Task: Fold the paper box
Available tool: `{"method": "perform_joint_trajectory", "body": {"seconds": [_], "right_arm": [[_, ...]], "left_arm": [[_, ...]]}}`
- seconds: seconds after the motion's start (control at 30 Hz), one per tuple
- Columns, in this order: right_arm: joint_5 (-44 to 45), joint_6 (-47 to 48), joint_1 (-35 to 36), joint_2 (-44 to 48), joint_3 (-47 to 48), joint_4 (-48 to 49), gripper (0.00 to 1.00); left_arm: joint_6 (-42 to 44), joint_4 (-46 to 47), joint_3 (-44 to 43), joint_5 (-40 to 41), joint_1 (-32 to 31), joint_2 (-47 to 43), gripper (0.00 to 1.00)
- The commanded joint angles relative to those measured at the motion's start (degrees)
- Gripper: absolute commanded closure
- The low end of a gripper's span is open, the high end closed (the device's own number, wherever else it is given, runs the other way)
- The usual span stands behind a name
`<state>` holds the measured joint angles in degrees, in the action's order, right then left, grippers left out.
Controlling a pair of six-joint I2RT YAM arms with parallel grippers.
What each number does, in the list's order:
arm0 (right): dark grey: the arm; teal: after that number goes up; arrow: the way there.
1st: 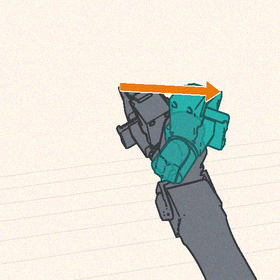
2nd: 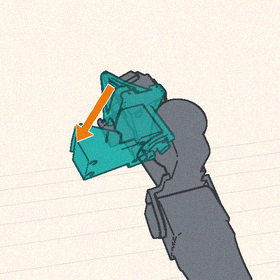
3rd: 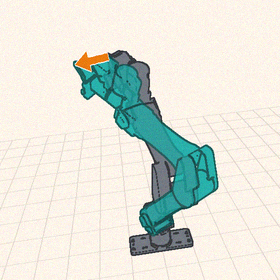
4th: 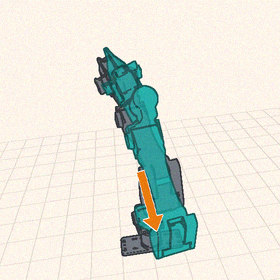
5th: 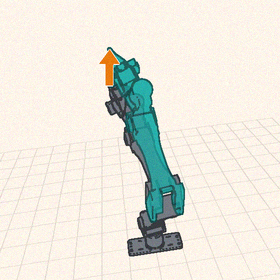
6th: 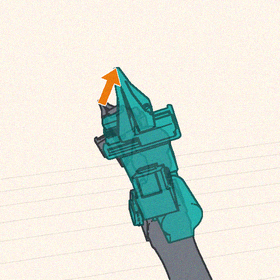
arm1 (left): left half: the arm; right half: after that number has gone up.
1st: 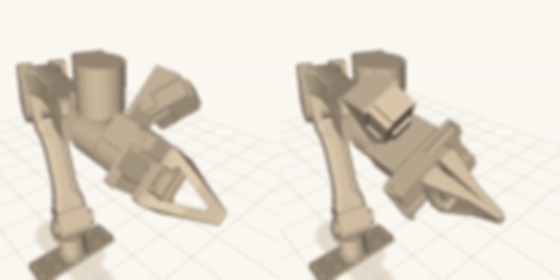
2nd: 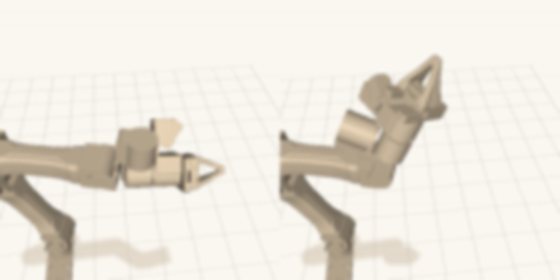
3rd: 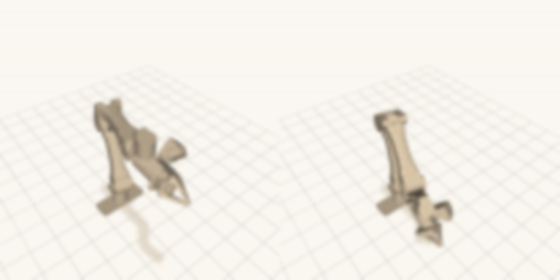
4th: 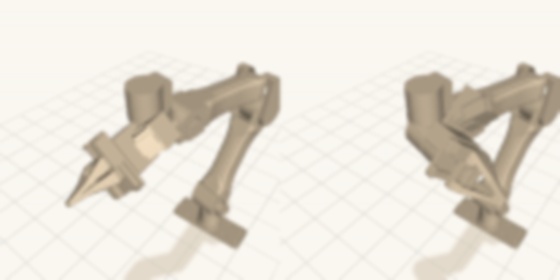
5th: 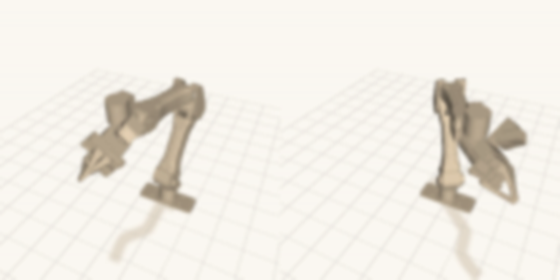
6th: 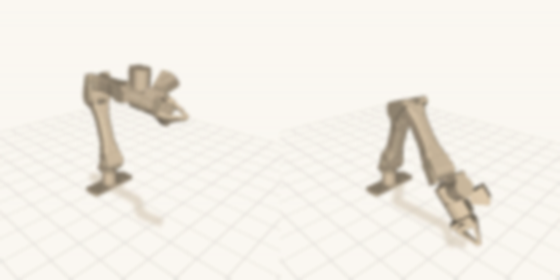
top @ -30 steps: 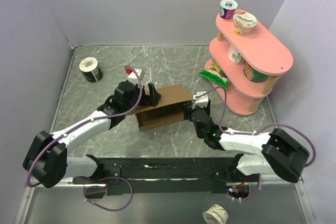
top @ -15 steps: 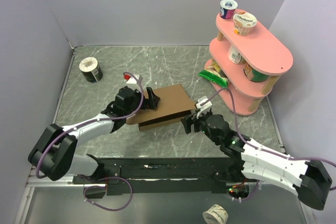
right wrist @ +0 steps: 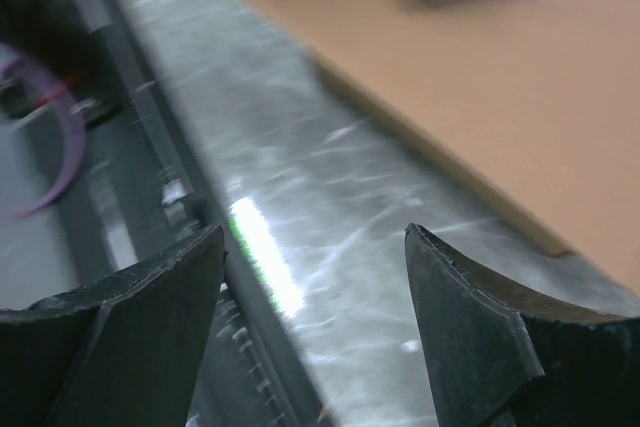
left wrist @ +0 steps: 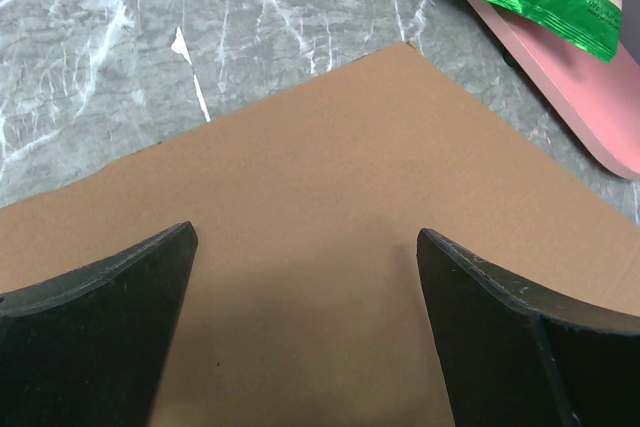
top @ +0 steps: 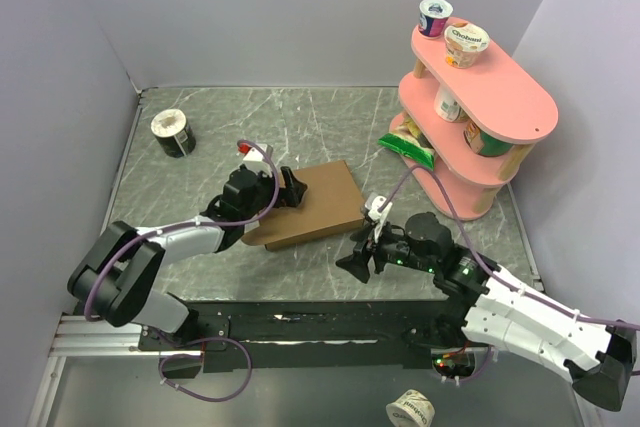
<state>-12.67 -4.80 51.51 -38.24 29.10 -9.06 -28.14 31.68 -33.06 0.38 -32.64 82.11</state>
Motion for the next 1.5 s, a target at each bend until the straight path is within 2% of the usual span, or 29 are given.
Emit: {"method": "perform_joint_trajectory", "body": {"seconds": [0.0,0.1,0.13,0.17,0.23,0.27,0.4,0.47,0.63,0.7,0.83,1.0,1.1,1.2,1.23,1.27,1.33,1.47], "right_arm": [[-13.25,1.02,0.26,-0.87,7.1,-8.24,0.2],[-13.88,0.49,0.35,-0.43,9.74,-9.92,0.16],[-11.53,-0.12,0.26,-0.96,11.22,-9.84,0.14],[-4.54,-0.82,-0.17,-1.74,12.28,-10.01,0.14],[-0.88,-2.23,-1.92,-7.07,15.97,-10.36,0.18],[-0.7,-2.76,-3.07,-9.2,16.86,-8.97,0.25],[-1.48,-5.83,-9.39,-19.31,17.92,-0.27,0.4],[-0.79,-6.36,-10.28,-25.2,18.09,2.55,0.45],[1.67,-8.12,-10.55,-38.28,18.8,2.03,0.53],[2.38,-9.96,-10.64,-40.85,16.62,2.29,0.56],[4.14,-13.04,-10.72,-42.97,12.83,5.1,0.55],[5.2,-12.08,-10.72,-40.52,14.74,4.85,0.52],[6.25,-10.32,-11.33,-38.41,18.86,0.81,0.44],[3.02,-8.74,-15.45,-36.65,22.12,-1.92,0.3],[1.43,-8.39,-16.86,-36.21,22.66,-2.01,0.22],[0.02,-6.99,-18.18,-36.2,23.1,-1.93,0.18],[-1.92,-5.75,-21.18,-37.52,25.38,-2.71,0.12],[-4.9,-2.86,-25.13,-41.82,28.81,-2.63,0.08]], "left_arm": [[-0.86,-3.91,1.68,-0.56,0.3,3.23,0.01],[-1.04,-2.51,2.38,1.28,0.47,4.11,0.01],[-1.04,-1.98,2.65,1.37,0.48,4.29,0.01],[-0.6,-0.84,3.0,1.2,0.48,4.55,0.0],[0.1,0.48,3.96,0.41,0.48,4.73,0.01],[0.71,1.36,4.23,0.06,0.48,4.99,0.01],[1.77,2.42,4.32,-1.26,0.48,5.52,0.01],[1.95,2.25,4.14,-1.0,0.48,5.61,0.01],[2.56,1.89,3.79,-0.47,0.48,5.35,0.01],[2.74,1.98,4.14,-0.56,0.48,5.17,0.01],[3.09,4.08,5.72,-0.82,0.48,5.08,0.01],[2.83,4.97,6.17,-2.66,0.48,4.56,0.01],[3.27,0.94,2.22,-2.84,0.48,0.44,0.01],[3.79,-5.55,-3.31,-1.79,0.83,-4.31,0.04],[3.97,-6.88,-4.55,-1.79,1.09,-6.15,0.04],[3.8,-8.2,-6.12,-1.53,1.7,-7.13,0.04],[2.66,-11.63,-6.67,-0.56,2.58,-9.49,0.04],[0.02,-15.68,-4.05,-1.25,9.15,-11.26,0.04]]}}
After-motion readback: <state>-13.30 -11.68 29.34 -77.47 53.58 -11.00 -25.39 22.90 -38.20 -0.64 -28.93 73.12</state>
